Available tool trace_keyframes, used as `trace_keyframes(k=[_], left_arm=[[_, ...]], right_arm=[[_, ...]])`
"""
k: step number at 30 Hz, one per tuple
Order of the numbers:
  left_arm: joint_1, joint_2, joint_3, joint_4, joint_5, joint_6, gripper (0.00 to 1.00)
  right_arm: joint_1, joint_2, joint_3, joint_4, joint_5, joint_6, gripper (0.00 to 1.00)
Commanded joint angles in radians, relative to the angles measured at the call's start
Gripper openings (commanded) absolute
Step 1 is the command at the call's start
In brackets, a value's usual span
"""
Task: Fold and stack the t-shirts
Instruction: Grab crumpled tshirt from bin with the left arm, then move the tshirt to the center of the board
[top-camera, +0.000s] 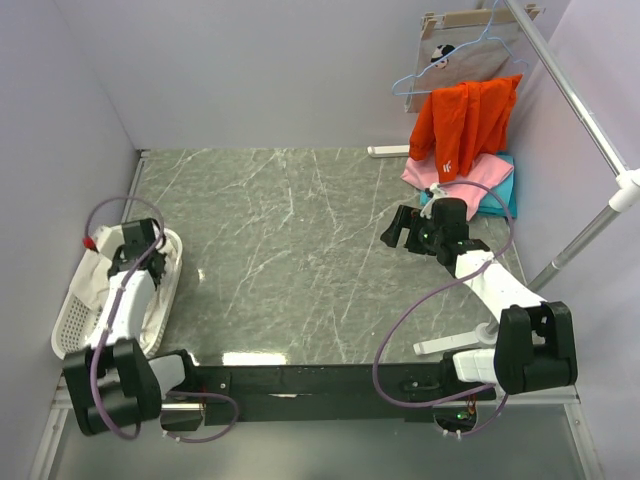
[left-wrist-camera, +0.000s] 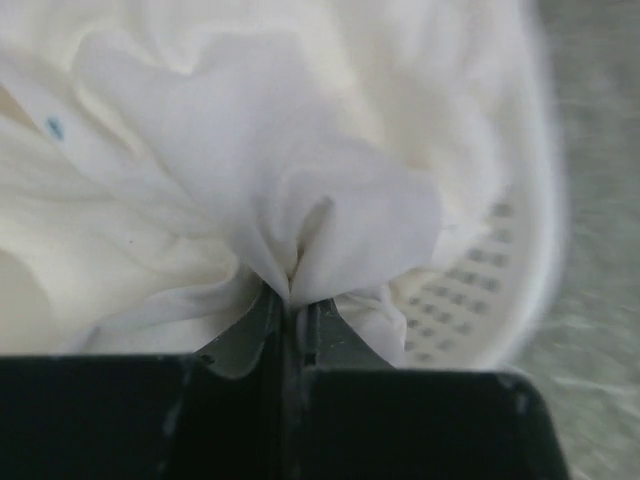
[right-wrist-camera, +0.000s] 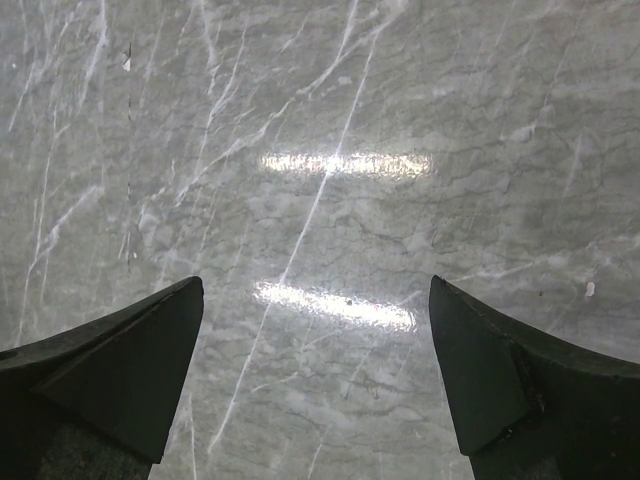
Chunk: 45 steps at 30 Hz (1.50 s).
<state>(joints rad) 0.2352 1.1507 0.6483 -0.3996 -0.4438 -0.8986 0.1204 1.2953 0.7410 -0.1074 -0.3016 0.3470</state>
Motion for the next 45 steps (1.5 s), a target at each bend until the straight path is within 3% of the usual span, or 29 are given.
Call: trace_keyframes(k=[1, 6, 11, 13, 17, 21, 24, 27, 30, 32, 34, 35, 37, 38, 39, 41, 42, 44, 45], left_arm=[[0.000, -0.169, 0.175, -0.002, 0.099, 0.113, 0.01], [0.000, -0.321, 0.313, 0.028, 0.301, 0.161, 0.01], [-0.002, -0.347, 0.485, 0.076, 0.687, 0.201, 0.01], [-0.004, -0.367, 0.513, 0.123, 0.764, 0.195, 0.01], [-0.013, -0.370, 0.544, 0.258, 1.104, 0.130, 0.01], [-0.060, -0.414, 0.473, 0.266, 1.093, 0.122, 0.01], [-0.112, -0.442, 0.303, 0.327, 1.107, 0.112, 0.01], [-0.227, -0.428, 0.121, 0.399, 1.024, 0.118, 0.01], [-0.419, -0.325, 0.024, 0.479, 0.797, 0.139, 0.01], [-0.556, -0.238, 0.033, 0.481, 0.546, 0.159, 0.01], [-0.628, -0.090, 0.066, 0.473, 0.447, 0.190, 0.01], [-0.690, -0.042, 0.101, 0.478, 0.313, 0.197, 0.01], [-0.761, 0.093, 0.141, 0.467, 0.190, 0.214, 0.01], [-0.827, 0.137, 0.190, 0.459, 0.119, 0.220, 0.05], [-0.861, 0.218, 0.220, 0.449, 0.096, 0.239, 0.26], [-0.998, 0.295, 0.316, 0.403, -0.040, 0.260, 0.51], [-1.039, 0.357, 0.348, 0.365, -0.077, 0.257, 0.70], [-1.111, 0.388, 0.402, 0.311, -0.128, 0.230, 0.81], [-1.123, 0.379, 0.399, 0.318, -0.130, 0.224, 0.90]], right_arm=[[0.007, 0.015, 0.044, 0.021, -0.033, 0.004, 1.00], [0.005, 0.016, 0.044, 0.037, -0.054, 0.010, 1.00], [0.007, 0.025, 0.046, 0.049, -0.057, 0.018, 1.00], [0.008, 0.032, 0.049, 0.054, -0.067, 0.021, 1.00], [0.008, 0.036, 0.055, 0.054, -0.057, 0.029, 1.00], [0.018, 0.004, 0.064, 0.026, -0.024, 0.033, 1.00], [0.044, -0.057, 0.077, -0.001, 0.018, 0.040, 1.00], [0.099, -0.119, 0.101, -0.037, 0.062, 0.040, 1.00], [0.159, -0.154, 0.138, -0.076, 0.105, 0.032, 1.00], [0.195, -0.175, 0.153, -0.084, 0.127, 0.026, 1.00], [0.219, -0.186, 0.158, -0.095, 0.160, 0.011, 1.00], [0.229, -0.191, 0.161, -0.100, 0.177, 0.003, 1.00], [0.255, -0.191, 0.159, -0.117, 0.214, -0.023, 1.00], [0.260, -0.188, 0.158, -0.118, 0.214, -0.032, 1.00], [0.266, -0.185, 0.155, -0.121, 0.211, -0.039, 1.00], [0.271, -0.173, 0.146, -0.120, 0.200, -0.052, 1.00], [0.275, -0.165, 0.144, -0.120, 0.200, -0.054, 1.00], [0.278, -0.140, 0.141, -0.118, 0.188, -0.060, 1.00], [0.282, -0.128, 0.146, -0.118, 0.176, -0.065, 1.00]])
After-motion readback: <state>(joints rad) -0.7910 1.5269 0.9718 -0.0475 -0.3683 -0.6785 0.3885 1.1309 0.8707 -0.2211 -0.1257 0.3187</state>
